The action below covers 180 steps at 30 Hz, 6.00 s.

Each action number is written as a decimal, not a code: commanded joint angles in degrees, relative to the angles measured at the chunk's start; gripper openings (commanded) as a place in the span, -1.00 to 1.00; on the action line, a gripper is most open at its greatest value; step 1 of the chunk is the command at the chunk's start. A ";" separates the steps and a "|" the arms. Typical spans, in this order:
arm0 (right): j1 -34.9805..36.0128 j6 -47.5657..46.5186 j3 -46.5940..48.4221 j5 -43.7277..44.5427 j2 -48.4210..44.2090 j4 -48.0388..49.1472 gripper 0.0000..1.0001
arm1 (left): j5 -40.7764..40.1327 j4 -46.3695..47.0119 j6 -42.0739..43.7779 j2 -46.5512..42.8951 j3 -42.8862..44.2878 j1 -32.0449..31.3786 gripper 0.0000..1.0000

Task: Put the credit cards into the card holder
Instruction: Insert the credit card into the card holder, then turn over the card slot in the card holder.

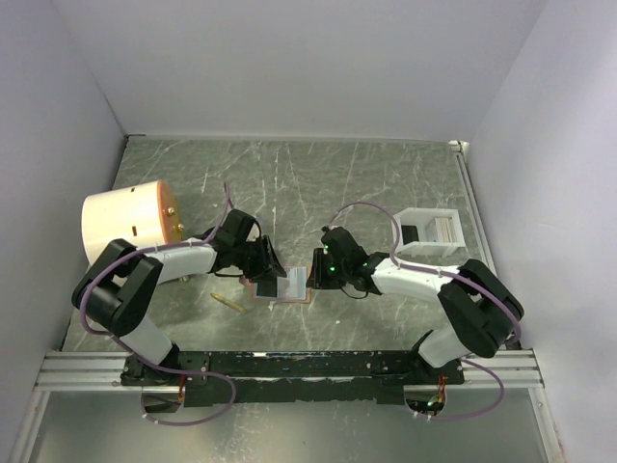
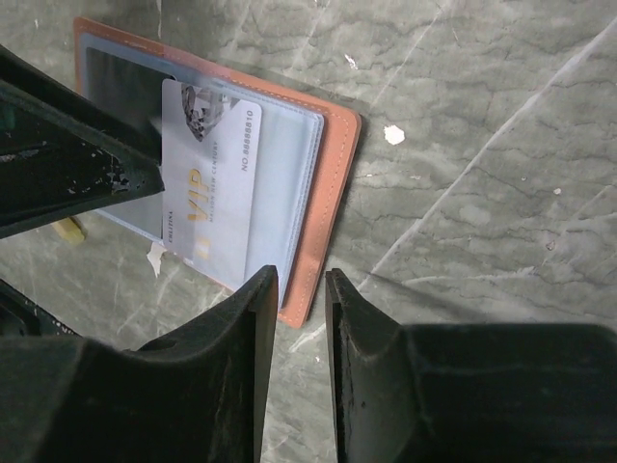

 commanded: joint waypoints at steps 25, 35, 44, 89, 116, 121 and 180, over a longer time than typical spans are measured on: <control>-0.09 0.74 -1.54 -0.70 3.28 5.98 -0.60 | 4.43 7.92 -2.67 4.57 1.43 -3.22 -0.42; -0.06 0.29 -2.04 0.78 0.65 4.48 -0.58 | 4.44 7.63 -1.68 1.51 1.74 -4.17 -0.01; -0.03 0.32 -0.89 1.15 -2.51 2.20 -0.48 | -7.19 -9.87 4.45 -2.89 6.40 -3.04 0.37; 5.87 2.29 12.55 1.36 18.67 -0.03 -0.88 | 8.94 -3.45 5.31 -7.35 -2.45 9.73 0.47; 5.95 4.45 14.98 -2.45 14.16 0.64 -0.70 | 2.36 -9.04 7.18 -11.77 0.21 9.73 0.47; 5.93 4.57 16.01 -2.72 16.44 0.33 -0.65 | 4.14 -7.35 7.44 -10.94 -0.26 9.75 0.46; 6.29 3.04 13.25 0.71 20.32 -0.37 -0.86 | 13.08 1.40 6.82 -6.04 -4.39 9.33 0.51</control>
